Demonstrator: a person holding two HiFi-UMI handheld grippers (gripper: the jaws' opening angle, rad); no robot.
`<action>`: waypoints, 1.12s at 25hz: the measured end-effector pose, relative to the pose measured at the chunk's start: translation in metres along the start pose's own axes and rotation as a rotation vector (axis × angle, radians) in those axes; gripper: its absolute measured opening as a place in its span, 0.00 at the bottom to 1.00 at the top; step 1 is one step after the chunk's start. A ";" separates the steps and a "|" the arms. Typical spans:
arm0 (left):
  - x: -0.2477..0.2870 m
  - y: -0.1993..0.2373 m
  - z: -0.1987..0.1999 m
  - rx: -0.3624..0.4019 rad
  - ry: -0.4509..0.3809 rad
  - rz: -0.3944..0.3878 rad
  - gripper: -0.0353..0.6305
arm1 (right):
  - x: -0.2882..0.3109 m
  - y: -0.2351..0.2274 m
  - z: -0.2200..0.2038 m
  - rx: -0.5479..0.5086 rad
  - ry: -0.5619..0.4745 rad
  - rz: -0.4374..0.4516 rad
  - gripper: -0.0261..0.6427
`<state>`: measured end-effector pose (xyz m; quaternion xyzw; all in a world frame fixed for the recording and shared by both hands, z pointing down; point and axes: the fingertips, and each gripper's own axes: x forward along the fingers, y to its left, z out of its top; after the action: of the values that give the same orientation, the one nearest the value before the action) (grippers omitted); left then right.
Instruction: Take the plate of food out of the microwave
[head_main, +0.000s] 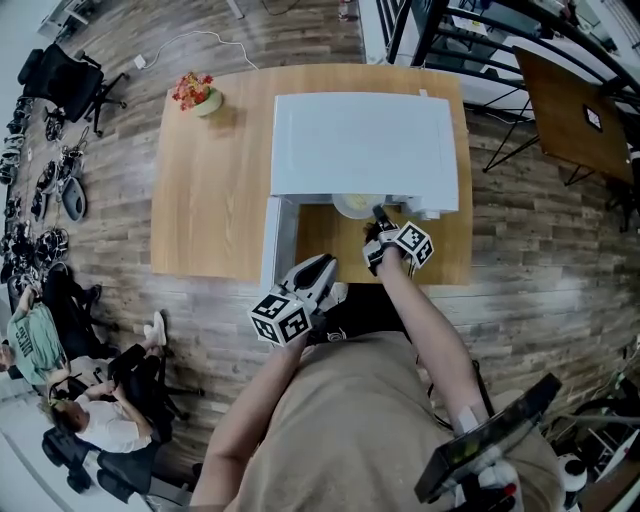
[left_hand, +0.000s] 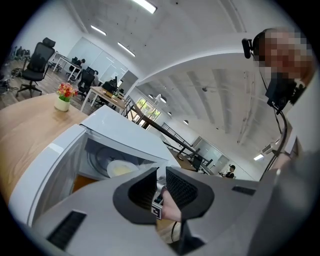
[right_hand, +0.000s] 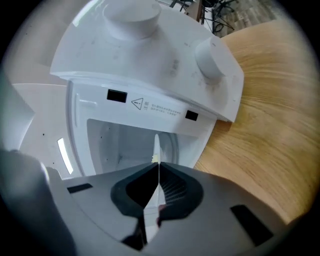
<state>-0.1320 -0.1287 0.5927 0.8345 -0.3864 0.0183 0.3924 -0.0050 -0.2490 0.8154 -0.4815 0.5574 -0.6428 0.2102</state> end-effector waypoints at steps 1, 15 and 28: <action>0.002 -0.001 0.001 0.002 -0.007 0.003 0.11 | -0.004 0.002 0.000 -0.007 0.016 0.010 0.06; -0.014 -0.001 0.008 -0.077 -0.145 0.202 0.11 | -0.107 0.062 -0.005 -0.099 0.345 0.096 0.06; -0.051 -0.014 0.020 -0.105 -0.378 0.335 0.11 | -0.165 0.138 0.005 -0.144 0.580 0.248 0.06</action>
<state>-0.1638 -0.1044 0.5526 0.7261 -0.5861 -0.0935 0.3472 0.0362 -0.1581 0.6251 -0.2204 0.6926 -0.6815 0.0847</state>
